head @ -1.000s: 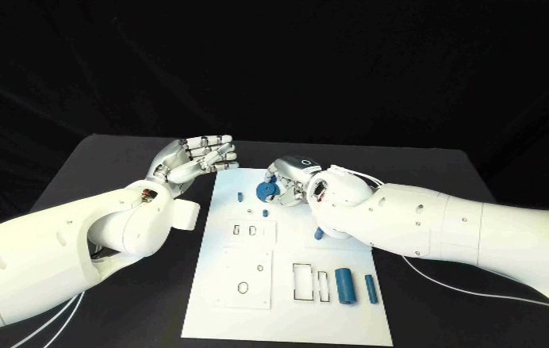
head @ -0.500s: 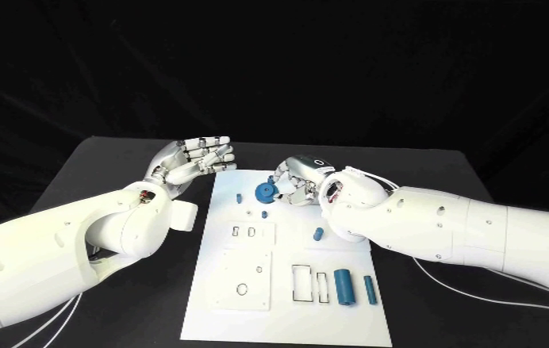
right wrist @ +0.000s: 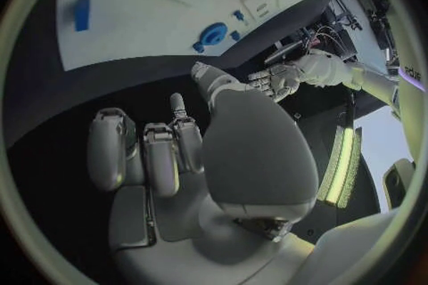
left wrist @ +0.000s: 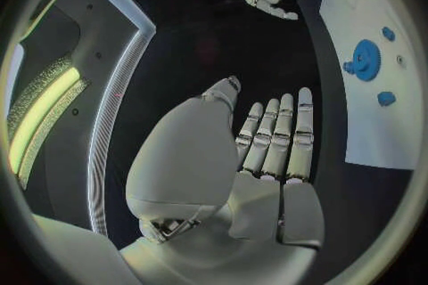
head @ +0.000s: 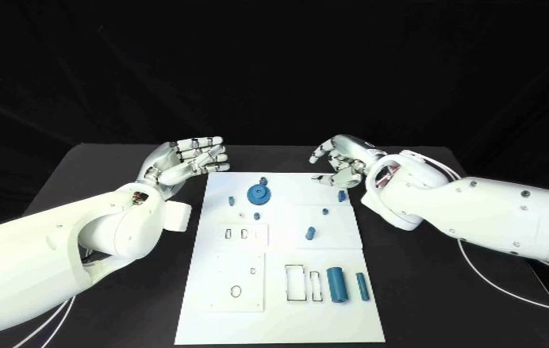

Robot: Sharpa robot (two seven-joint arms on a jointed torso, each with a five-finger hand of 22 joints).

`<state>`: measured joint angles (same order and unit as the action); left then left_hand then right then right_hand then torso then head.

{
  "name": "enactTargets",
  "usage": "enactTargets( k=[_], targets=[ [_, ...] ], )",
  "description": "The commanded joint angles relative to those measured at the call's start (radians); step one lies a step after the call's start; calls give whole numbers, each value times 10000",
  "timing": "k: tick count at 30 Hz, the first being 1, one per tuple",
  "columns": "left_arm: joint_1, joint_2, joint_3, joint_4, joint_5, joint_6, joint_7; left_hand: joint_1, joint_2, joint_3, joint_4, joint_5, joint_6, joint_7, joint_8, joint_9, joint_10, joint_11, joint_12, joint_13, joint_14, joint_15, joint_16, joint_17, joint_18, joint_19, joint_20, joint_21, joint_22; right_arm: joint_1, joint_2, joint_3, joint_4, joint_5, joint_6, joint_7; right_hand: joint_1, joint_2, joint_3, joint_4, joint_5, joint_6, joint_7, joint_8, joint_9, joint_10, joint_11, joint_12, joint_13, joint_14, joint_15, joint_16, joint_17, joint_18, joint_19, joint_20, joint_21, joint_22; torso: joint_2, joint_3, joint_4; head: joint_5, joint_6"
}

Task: Assemble the parts on the task board

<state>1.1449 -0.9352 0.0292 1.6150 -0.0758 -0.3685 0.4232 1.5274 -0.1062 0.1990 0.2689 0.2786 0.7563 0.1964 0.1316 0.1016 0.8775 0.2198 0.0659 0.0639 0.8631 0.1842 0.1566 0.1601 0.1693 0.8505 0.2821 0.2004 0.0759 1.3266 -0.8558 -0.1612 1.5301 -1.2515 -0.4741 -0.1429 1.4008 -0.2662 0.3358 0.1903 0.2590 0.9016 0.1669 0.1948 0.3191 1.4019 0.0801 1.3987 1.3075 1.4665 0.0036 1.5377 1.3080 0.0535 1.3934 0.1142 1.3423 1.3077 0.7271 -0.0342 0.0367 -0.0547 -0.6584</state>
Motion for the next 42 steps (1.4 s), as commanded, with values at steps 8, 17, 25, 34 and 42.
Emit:
enactTargets(
  k=[8, 17, 25, 34, 42],
  targets=[
    [7, 49, 5, -119, 105, 207, 94, 107, -11, 54, -11, -54, -39, 646, -64, -11, -83, 24, -16, -5, -80, 12, -58, 12, 122, 82, 0, 31, -10, -95, -1196, -85, -63, 872, 987, 1016, 176, -15, -255, -62, 12, -116, 5, -60, -10, -165, 28, -120, 314, 741, 74, -28, 1366, 167, -116, 26, -144, 393, -47, 110, -91, -187, 33],
    [6, 94, 4, -234, 116, 244, 101, 107, -11, 54, -11, -54, -39, 646, -64, -11, -83, 24, -16, -5, -80, 12, -58, 12, 122, 82, 0, 31, -10, -422, -1254, -109, -448, 897, 1057, 1100, 183, 1, -334, -47, 21, -136, 11, -72, -12, -158, 33, -116, 318, 749, 77, -19, 1399, 162, -96, 30, -128, 414, -32, 125, -28, -206, -93],
    [5, 81, 3, -234, 117, 246, 102, 107, -11, 54, -11, -54, -39, 646, -64, -11, -83, 24, -16, -5, -80, 12, -58, 12, 122, 82, 0, 31, -10, -655, -1041, -114, -707, 916, 1147, 1129, 209, 63, -375, -31, 58, -87, 3, -47, 2, -90, 27, -53, 391, 757, 74, -12, 1424, 135, -15, 32, -37, 504, -20, 103, -30, -160, -105],
    [5, 53, 4, -208, 116, 246, 99, 107, -11, 54, -11, -54, -39, 646, -64, -11, -83, 24, -16, -5, -80, 12, -58, 12, 122, 82, 0, 31, -10, -766, -725, -120, -1018, 938, 1075, 1061, 223, 212, -376, 27, 131, -20, -6, -16, 18, -14, 16, 11, 459, 760, 64, -11, 1432, 108, 79, 27, 61, 601, -9, 107, -28, -121, -171],
    [6, 35, 4, -197, 116, 237, 91, 107, -11, 54, -11, -54, -39, 646, -64, -11, -83, 24, -16, -5, -80, 12, -58, 12, 122, 82, 0, 31, -10, -827, -429, -130, -1387, 950, 990, 1038, 256, 320, -318, 49, 158, 26, -12, 1, 26, 36, 7, 54, 506, 766, 56, -5, 1455, 93, 135, 20, 117, 657, -7, 121, -34, -138, -188]
  ],
)
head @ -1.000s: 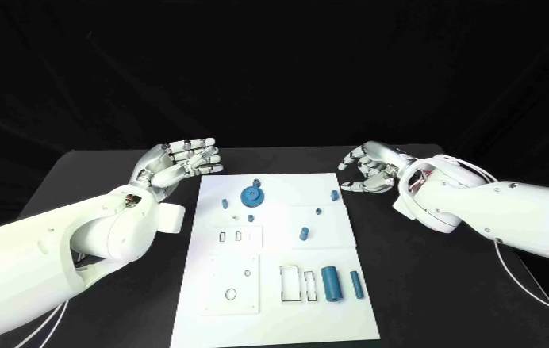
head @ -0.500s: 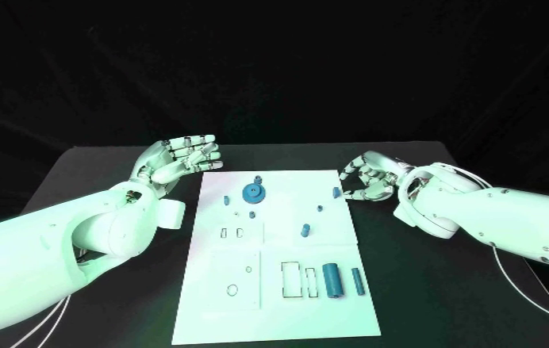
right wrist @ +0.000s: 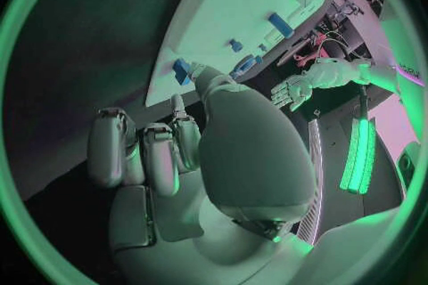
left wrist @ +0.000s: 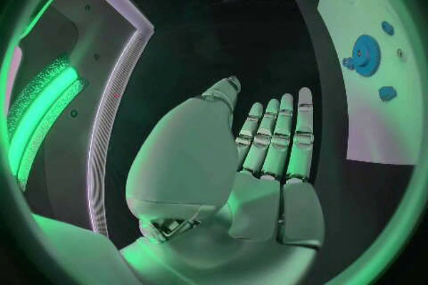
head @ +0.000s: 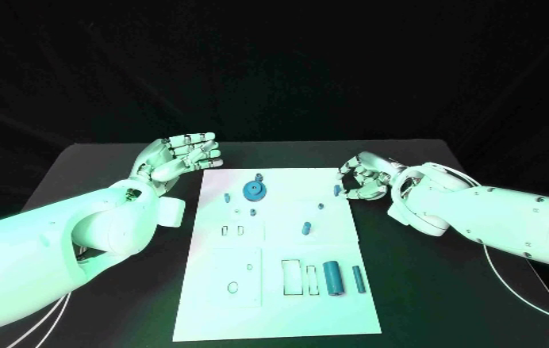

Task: Assemble the parts on the task board

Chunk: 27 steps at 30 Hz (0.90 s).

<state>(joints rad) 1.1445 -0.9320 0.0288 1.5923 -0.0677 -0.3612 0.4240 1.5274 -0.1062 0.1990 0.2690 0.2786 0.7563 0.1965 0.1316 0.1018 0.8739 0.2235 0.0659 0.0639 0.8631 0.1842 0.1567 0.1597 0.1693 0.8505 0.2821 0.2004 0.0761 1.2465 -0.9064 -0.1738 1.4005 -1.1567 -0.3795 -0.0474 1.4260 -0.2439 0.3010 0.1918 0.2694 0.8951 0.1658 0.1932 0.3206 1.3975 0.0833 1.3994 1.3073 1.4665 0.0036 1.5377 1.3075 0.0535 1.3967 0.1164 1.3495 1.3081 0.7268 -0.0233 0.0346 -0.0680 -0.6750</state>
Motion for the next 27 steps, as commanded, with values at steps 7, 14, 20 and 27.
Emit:
enactTargets(
  k=[7, 14, 20, 27],
  targets=[
    [10, 4, 9, 47, 35, 165, 104, 115, -31, 76, -15, -58, -71, 644, -75, -19, -54, -13, -14, -4, -82, 13, -67, 28, 121, 81, 1, 27, -18, -68, 277, -11, -276, 6, 94, 65, -12, 273, 145, 103, -54, 134, -2, 19, 10, 154, -30, 108, 577, 779, 50, 6, 1501, 70, 179, -11, 122, 734, -5, 7, -17, -34, -57],
    [10, -18, 9, 47, 35, 156, 91, 115, -31, 76, -15, -58, -71, 644, -75, -19, -54, -13, -14, -4, -82, 13, -67, 28, 121, 81, 1, 27, -18, -97, 341, -13, -319, -118, 196, 51, 184, 386, 532, -15, -950, 263, -23, 22, -1, 303, -50, 254, 752, 801, 32, 29, 1588, 41, 273, -32, 214, 848, -14, 16, -13, -29, -61],
    [10, -45, 9, 46, 35, 139, 81, 115, -31, 76, -15, -58, -71, 644, -75, -19, -54, -13, -14, -4, -82, 13, -67, 28, 121, 81, 1, 27, -18, -113, 369, -14, -315, -156, 205, 50, 193, 385, 587, -30, -961, 325, -40, 47, 6, 335, -62, 286, 790, 803, 25, 30, 1592, 31, 305, -35, 252, 887, -9, 13, -24, -5, -86],
    [10, -65, 9, 61, 35, 133, 73, 102, -21, 88, 0, -57, -82, 653, -81, -22, -66, -9, -17, -6, -85, 14, -71, 32, 121, 82, 2, 26, -20, -124, 393, -14, -313, -166, 175, 47, 176, 436, 751, -37, -924, 508, -89, 123, 28, 378, -104, 323, 834, 812, -6, 40, 1627, 19, 344, -56, 296, 937, -8, 23, -23, -3, -95]
  ],
)
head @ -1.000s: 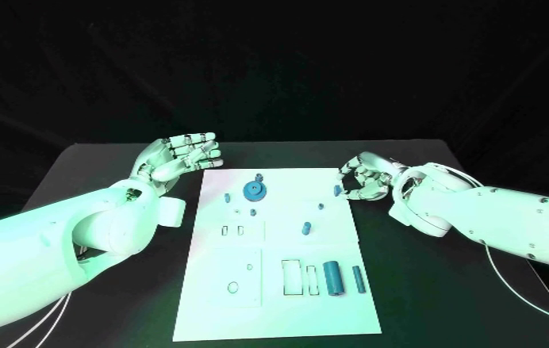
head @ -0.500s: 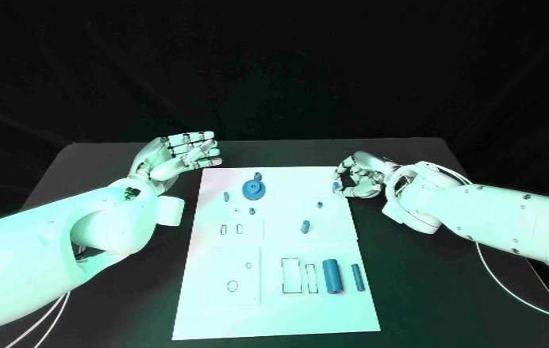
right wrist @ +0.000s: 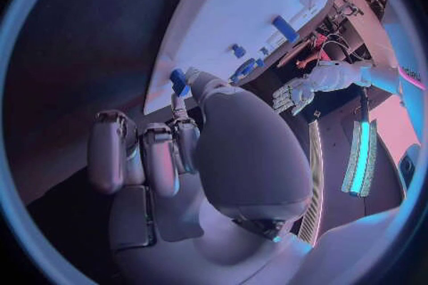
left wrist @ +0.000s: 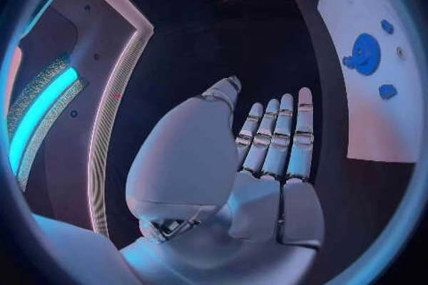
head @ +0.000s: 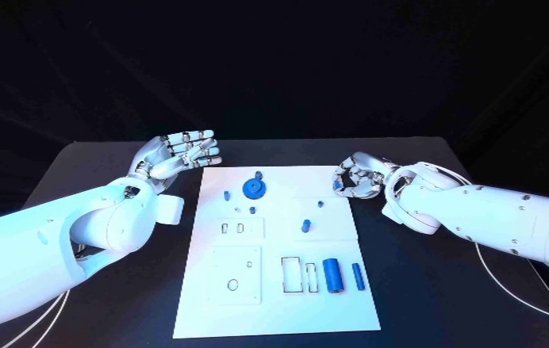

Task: Assemble the parts on the task board

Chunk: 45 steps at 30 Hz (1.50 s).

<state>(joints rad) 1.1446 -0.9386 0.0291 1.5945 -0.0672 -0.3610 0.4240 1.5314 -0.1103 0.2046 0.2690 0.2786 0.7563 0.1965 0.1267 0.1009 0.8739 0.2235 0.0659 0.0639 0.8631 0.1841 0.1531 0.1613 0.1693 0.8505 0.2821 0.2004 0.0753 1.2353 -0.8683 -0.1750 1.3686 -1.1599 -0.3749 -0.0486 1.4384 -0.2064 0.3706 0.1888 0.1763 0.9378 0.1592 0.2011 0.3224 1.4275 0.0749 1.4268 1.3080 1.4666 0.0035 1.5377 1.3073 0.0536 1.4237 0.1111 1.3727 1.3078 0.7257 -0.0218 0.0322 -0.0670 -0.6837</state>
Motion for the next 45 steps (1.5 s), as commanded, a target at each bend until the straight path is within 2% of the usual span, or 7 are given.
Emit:
enactTargets(
  k=[1, 15, 25, 35, 37, 41, 45],
  targets=[
    [9, -3, 6, 42, 30, 130, 72, 61, 19, 31, 0, -57, -82, 653, -32, -12, -66, -9, -17, -6, -85, 14, -35, 16, 122, 82, 2, 26, -12, -13, 14, -2, 9, -135, 120, 61, 52, 63, 60, -7, 8, 87, -25, 47, 11, 82, -21, 53, 832, 811, -6, 41, 1631, 17, 78, -4, 68, 945, 7, 8, 0, -14, -9],
    [10, -25, 6, 57, 30, 121, 54, 61, 19, 31, 0, -57, -82, 653, -32, -12, -66, -9, -17, -6, -85, 14, -35, 16, 122, 82, 2, 26, -12, -26, 39, -1, 48, -137, -131, 59, -75, 248, 533, -105, 86, 748, -298, 481, 178, 230, -254, 165, 976, 836, -198, 63, 1721, -23, 204, -161, 210, 1109, 1, 9, 1, -13, -14],
    [9, -36, 6, 44, 28, 132, 52, 61, 19, 31, 0, -57, -82, 653, -32, -12, -66, -9, -17, -6, -85, 14, -35, 16, 122, 82, 2, 26, -12, -15, 30, 7, 219, -296, -806, -208, -127, 438, 968, -284, -59, 869, -430, 736, 302, 422, -384, 319, 1195, 849, -323, 73, 1767, -85, 368, -292, 414, 1311, -19, 13, -15, 69, -16],
    [9, -1, 6, -40, 46, 134, 47, 58, 17, 54, 7, -57, -95, 659, -41, -16, -81, -4, -18, -6, -89, 17, -44, 26, 121, 84, 2, 24, -15, 356, -9, 42, 1295, -466, -1101, -912, -275, 524, 1147, -291, -47, 855, -460, 801, 342, 404, -415, 260, 1143, 848, -354, 68, 1758, -126, 477, -325, 553, 1439, -131, -41, -27, 123, -70],
    [9, 24, 5, -79, 60, 142, 45, 58, 17, 54, 7, -57, -95, 659, -41, -16, -81, -4, -18, -6, -89, 17, -44, 26, 121, 84, 2, 24, -15, 436, 72, 46, 1625, -524, -1172, -1139, -287, 540, 1176, -301, -37, 852, -462, 811, 349, 408, -417, 259, 1145, 850, -358, 69, 1763, -130, 488, -330, 568, 1452, -171, -63, -33, 145, -89],
    [8, 95, 3, -189, 106, 159, 32, 58, 17, 54, 7, -57, -95, 659, -41, -16, -81, -4, -18, -6, -89, 17, -44, 26, 121, 84, 2, 24, -15, 503, 418, 50, 2076, -479, -1196, -1493, -308, 577, 1252, -338, 22, 839, -470, 835, 367, 402, -428, 235, 1126, 846, -368, 63, 1746, -132, 495, -341, 573, 1461, -220, -86, -48, 208, -110],
    [8, 158, 0, -271, 135, 171, 21, 58, 13, 58, 7, -58, -60, 658, -36, -12, -81, -5, -16, -5, -91, 18, -46, 28, 121, 84, 3, 24, -16, 506, 928, 51, 2340, -405, -1153, -1840, -388, 596, 1350, -398, 182, 803, -469, 875, 402, 416, -431, 226, 1131, 844, -377, 58, 1735, -139, 513, -356, 591, 1484, -263, -109, -26, 299, -207]
  ],
)
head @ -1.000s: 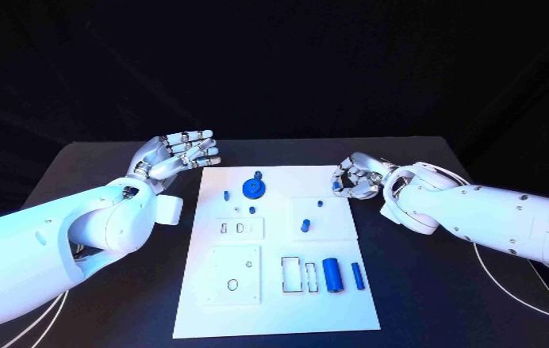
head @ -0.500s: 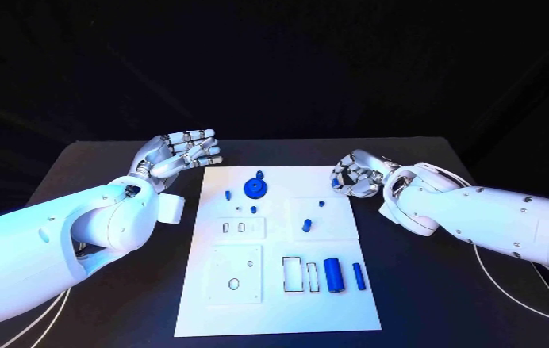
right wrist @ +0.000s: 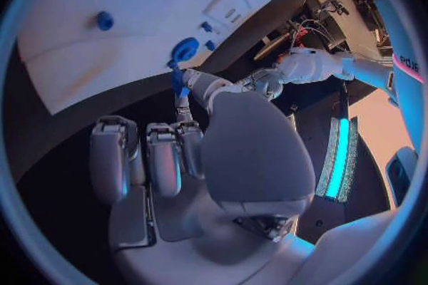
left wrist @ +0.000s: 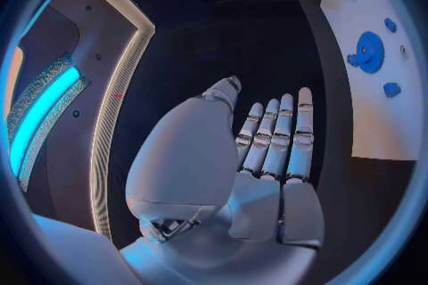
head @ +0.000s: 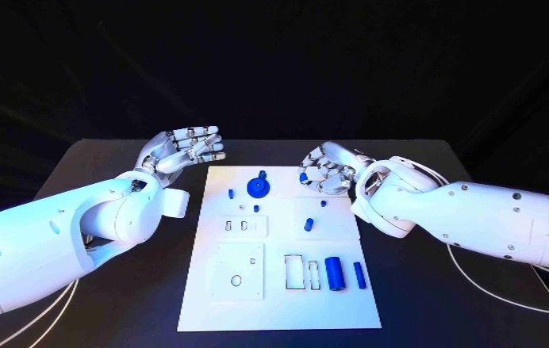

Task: Assemble the parts on the task board

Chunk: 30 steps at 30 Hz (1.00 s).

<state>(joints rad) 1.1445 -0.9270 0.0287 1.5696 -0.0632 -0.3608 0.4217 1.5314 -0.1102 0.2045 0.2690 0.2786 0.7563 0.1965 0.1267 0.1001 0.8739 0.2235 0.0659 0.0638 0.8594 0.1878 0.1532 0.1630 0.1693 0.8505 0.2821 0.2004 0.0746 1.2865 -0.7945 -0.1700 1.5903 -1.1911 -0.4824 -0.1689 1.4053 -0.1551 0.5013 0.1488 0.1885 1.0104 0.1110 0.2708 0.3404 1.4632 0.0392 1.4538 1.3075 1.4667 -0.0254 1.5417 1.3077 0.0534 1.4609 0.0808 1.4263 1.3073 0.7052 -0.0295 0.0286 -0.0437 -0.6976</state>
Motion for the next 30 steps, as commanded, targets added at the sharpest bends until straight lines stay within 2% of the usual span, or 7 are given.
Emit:
enactTargets(
  k=[1, 7, 11, 14, 16, 30],
  targets=[
    [9, 56, 2, -35, 100, 174, 40, 59, 12, 59, 7, -58, -60, 658, -36, -4, -81, -4, -16, -5, -54, -19, -48, 11, 120, 84, 3, 24, -9, -15, 333, 0, 166, -100, -62, -718, -79, 85, 55, -2, 81, 72, 12, 186, 228, 59, -73, -49, 1133, 843, -88, 16, 1729, -139, 146, -53, 61, 1494, -75, -41, 12, 105, -85],
    [9, 164, -5, -126, 145, 208, 29, 59, 12, 59, 7, -58, -60, 658, -36, -4, -81, -4, -16, -5, -54, -19, -48, 11, 120, 84, 3, 24, -9, -181, 1052, -10, 350, -262, -104, -1023, -174, 101, 81, 5, 89, 56, 12, 211, 249, 64, -74, -56, 1132, 844, -89, 15, 1728, -139, 147, -56, 58, 1496, -163, -107, 27, 223, -221],
    [9, 221, -8, -154, 161, 215, 24, 59, 12, 59, 7, -58, -60, 658, -36, -4, -81, -4, -16, -5, -54, -19, -48, 11, 120, 84, 3, 24, -9, -376, 1527, -27, 372, -402, -93, -1304, -222, 103, 91, 4, 48, 43, 9, 223, 260, 67, -75, -59, 1133, 842, -90, 11, 1719, -136, 141, -58, 46, 1490, -175, -126, 8, 297, -285],
    [10, 254, -9, -162, 179, 223, 24, 56, 8, 67, 10, -59, -33, 653, -31, -1, -75, -6, -10, -3, -56, -18, -51, 15, 119, 84, 4, 22, -11, -514, 1805, -42, 337, -452, -44, -1537, -234, 106, 94, 5, 42, 41, 8, 227, 263, 71, -76, -56, 1138, 838, -90, 6, 1703, -132, 131, -58, 32, 1478, -184, -136, 25, 272, -381],
    [10, 269, -10, -162, 185, 230, 23, 54, 7, 67, 12, -60, -35, 652, -32, -1, -74, -6, -10, -3, -56, -18, -52, 15, 119, 84, 4, 22, -11, -595, 1935, -48, 320, -470, -25, -1670, -236, 106, 94, 5, 43, 41, 8, 228, 263, 75, -76, -51, 1144, 837, -90, 5, 1699, -134, 137, -58, 40, 1485, -184, -136, 36, 253, -388],
    [13, 279, -10, -152, 194, 299, -49, 21, -1, 62, 37, -74, -37, 654, -33, -2, -72, -5, -7, -2, -60, -16, -57, 21, 118, 82, 6, 19, -14, -1022, 2547, -127, 15, -1323, -158, -2421, -411, 83, 111, 21, 121, 18, -2, 267, 294, 81, -85, -65, 1140, 833, -99, -5, 1674, -133, 139, -65, 31, 1486, -142, -105, 37, 363, -479]
  ],
)
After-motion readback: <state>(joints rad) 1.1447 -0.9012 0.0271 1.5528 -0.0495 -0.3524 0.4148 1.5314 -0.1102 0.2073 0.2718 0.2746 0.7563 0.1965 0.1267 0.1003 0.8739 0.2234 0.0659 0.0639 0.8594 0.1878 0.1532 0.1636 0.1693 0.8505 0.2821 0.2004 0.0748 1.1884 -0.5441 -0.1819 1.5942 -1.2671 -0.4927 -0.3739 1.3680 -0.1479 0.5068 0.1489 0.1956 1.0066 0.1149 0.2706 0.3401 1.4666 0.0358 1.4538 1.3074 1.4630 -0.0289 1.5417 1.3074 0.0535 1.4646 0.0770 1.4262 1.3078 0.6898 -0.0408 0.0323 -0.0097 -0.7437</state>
